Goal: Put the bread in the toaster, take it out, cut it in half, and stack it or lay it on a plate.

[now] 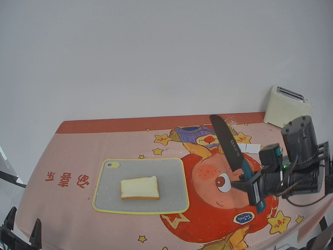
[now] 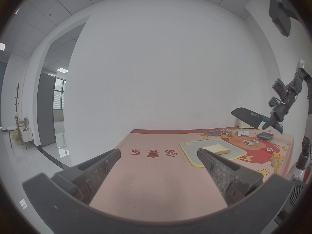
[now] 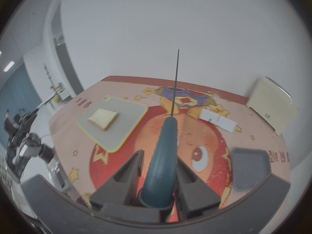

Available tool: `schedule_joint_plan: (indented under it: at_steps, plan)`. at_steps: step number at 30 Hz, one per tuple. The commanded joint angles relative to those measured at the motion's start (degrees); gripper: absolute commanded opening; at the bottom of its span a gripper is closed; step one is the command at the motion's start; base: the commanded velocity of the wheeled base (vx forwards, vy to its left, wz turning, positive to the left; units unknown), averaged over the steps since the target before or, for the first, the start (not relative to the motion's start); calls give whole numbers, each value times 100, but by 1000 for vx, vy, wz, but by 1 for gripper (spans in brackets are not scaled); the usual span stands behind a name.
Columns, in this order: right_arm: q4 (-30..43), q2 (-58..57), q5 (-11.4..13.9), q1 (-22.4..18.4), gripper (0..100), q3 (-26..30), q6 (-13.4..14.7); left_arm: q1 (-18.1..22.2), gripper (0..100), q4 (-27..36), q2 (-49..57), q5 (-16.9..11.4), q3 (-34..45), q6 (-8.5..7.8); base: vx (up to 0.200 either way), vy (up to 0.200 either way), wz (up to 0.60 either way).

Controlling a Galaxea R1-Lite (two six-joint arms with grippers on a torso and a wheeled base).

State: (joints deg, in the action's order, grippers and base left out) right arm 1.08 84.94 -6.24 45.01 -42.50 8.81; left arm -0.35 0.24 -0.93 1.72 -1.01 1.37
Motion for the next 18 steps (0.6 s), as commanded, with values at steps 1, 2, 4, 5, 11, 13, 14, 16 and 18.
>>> schedule_joint_plan:
  at_steps: [1, 2, 4, 5, 11, 13, 14, 16, 18]
  plan:
    - [-3, -92, 220, 755, 0, 172, -20, 0, 100, 2, 49, 4, 101, -5, 0, 0, 0]
    - [-3, -66, 220, 869, 0, 180, -20, 0, 100, 2, 49, 4, 101, 4, 0, 0, 0]
    - [-3, 75, 220, 1001, 0, 163, 6, 0, 100, 2, 49, 4, 101, 4, 0, 0, 0]
    - [-12, 180, 229, 1054, 0, 136, 6, 0, 100, 2, 49, 4, 101, 4, 0, 0, 0]
    - [-21, 655, 369, 1274, 0, -206, 41, 0, 100, 2, 49, -40, 101, -119, 0, 0, 0]
    - [-21, 734, 369, 1353, 0, -294, 77, 0, 100, 2, 49, -40, 101, -119, 0, 0, 0]
    - [-3, 752, 360, 1432, 0, -435, 121, 0, 100, 2, 49, -49, 101, -128, 0, 0, 0]
    - [85, 760, 360, 1502, 0, -628, 226, 0, 100, 2, 49, -128, 101, -154, 0, 0, 0]
    - [190, 769, 360, 1546, 0, -707, 261, 0, 100, 2, 49, -163, 101, -172, 0, 0, 0]
